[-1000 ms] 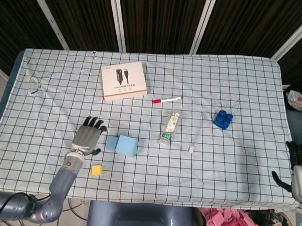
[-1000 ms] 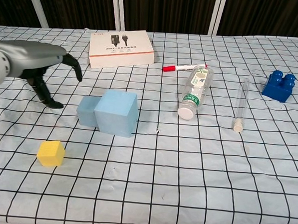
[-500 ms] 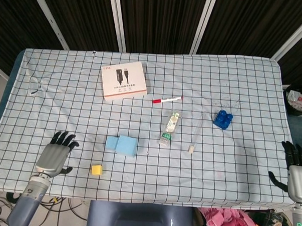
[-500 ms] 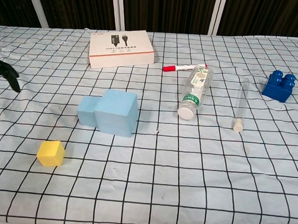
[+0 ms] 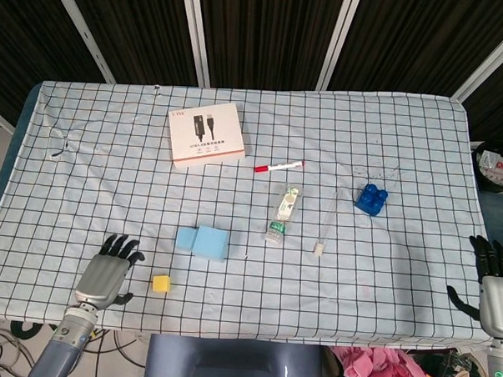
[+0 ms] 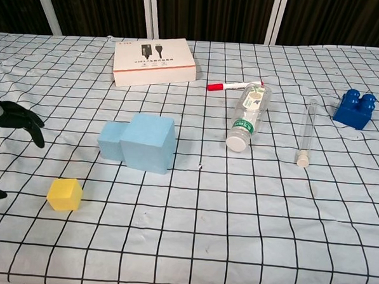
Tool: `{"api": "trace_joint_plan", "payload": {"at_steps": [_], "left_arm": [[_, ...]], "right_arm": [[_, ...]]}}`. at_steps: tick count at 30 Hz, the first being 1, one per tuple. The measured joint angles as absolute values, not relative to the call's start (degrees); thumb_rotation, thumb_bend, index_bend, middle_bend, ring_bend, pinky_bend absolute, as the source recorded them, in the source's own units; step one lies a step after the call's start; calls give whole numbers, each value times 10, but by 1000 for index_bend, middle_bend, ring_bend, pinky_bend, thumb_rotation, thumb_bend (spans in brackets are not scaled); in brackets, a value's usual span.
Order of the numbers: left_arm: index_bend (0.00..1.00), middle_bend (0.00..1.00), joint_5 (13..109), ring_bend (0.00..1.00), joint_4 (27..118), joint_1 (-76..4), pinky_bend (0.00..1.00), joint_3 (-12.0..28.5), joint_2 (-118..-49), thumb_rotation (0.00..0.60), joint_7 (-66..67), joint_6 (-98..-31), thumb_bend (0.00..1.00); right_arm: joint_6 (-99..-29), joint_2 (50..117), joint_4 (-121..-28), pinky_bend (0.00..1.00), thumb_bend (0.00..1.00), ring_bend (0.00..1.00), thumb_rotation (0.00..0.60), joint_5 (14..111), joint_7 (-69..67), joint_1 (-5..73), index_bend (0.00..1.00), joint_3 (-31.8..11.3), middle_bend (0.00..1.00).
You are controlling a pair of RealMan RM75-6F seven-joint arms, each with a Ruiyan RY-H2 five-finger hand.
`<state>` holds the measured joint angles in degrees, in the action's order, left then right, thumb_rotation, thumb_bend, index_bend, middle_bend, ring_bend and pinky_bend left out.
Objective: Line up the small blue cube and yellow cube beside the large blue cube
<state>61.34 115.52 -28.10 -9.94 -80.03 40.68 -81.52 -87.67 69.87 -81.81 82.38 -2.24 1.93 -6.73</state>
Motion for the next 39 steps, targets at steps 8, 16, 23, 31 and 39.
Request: {"api": "trace_joint_plan", "payload": {"at_steps": [8, 16, 23, 31, 39], "left_arm": [[308, 125, 598, 0, 1147, -277, 0, -77, -838, 600, 438, -803, 150], [308, 125, 586, 0, 1117, -272, 0, -61, -880, 600, 452, -792, 163], [328, 125, 590, 0, 1094, -269, 0, -48, -906, 600, 460, -786, 166], [331, 126, 579, 0, 1079, -271, 0, -33, -923, 600, 476, -775, 187], [364, 140, 582, 0, 1069, -265, 0, -29, -931, 600, 489, -784, 198]], "right_arm": [[-881, 695, -820, 108, 198, 0, 600, 825, -29, 17, 10, -68, 62], [-879, 694, -819, 108, 198, 0, 600, 824, -33, 17, 10, -68, 62], [-879, 694, -817, 108, 198, 0, 600, 824, -37, 17, 10, -68, 62], [-877, 693, -815, 108, 198, 0, 600, 821, -42, 17, 10, -69, 61], [-877, 693, -815, 108, 198, 0, 600, 821, -43, 17, 10, -70, 61]]}}
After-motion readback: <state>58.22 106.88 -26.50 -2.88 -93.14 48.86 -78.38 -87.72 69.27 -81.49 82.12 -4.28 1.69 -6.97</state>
